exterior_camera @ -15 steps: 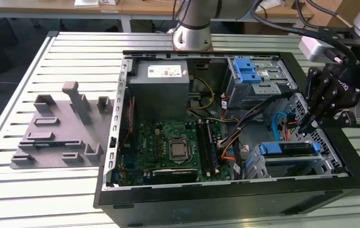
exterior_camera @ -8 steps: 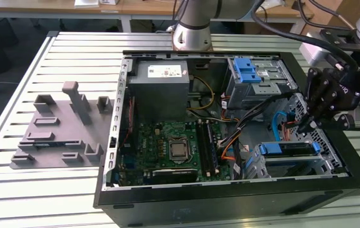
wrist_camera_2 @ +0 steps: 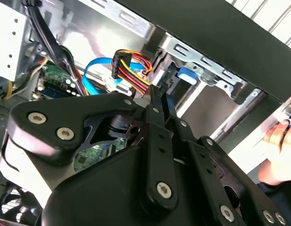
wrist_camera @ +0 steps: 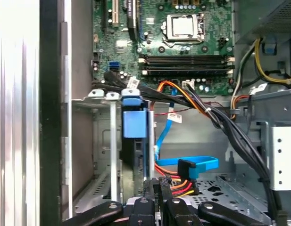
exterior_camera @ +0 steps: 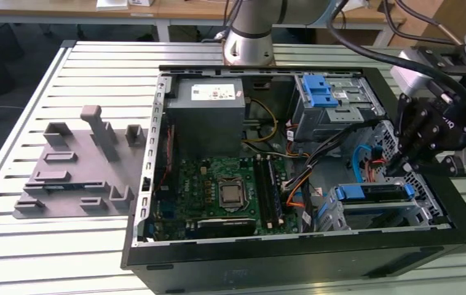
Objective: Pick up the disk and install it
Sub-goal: 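Insert the first disk wire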
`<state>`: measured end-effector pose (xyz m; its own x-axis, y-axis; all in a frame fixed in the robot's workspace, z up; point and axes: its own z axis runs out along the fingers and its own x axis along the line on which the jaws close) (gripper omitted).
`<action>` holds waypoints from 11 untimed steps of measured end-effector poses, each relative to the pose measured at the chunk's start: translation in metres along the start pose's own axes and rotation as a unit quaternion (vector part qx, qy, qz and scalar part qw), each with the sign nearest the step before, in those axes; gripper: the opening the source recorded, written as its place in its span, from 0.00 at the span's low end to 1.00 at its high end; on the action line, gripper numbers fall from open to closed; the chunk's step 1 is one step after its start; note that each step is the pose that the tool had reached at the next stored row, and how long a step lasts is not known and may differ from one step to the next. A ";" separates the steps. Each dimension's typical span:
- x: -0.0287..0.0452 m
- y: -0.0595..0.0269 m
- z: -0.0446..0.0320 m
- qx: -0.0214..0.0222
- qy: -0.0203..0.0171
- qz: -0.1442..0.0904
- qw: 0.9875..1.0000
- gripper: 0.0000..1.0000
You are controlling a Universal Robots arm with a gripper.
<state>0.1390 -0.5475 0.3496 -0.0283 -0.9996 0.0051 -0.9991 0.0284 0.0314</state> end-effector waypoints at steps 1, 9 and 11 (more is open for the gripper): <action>0.0019 0.0001 0.0005 0.000 0.000 -0.001 1.000 0.16; 0.0072 0.0035 0.0064 0.004 -0.005 -0.011 1.000 0.16; 0.0081 0.0045 0.0080 0.004 -0.006 -0.013 1.000 0.16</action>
<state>0.1340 -0.5555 0.3418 -0.0025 -1.0000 -0.0069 -0.9997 0.0023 0.0234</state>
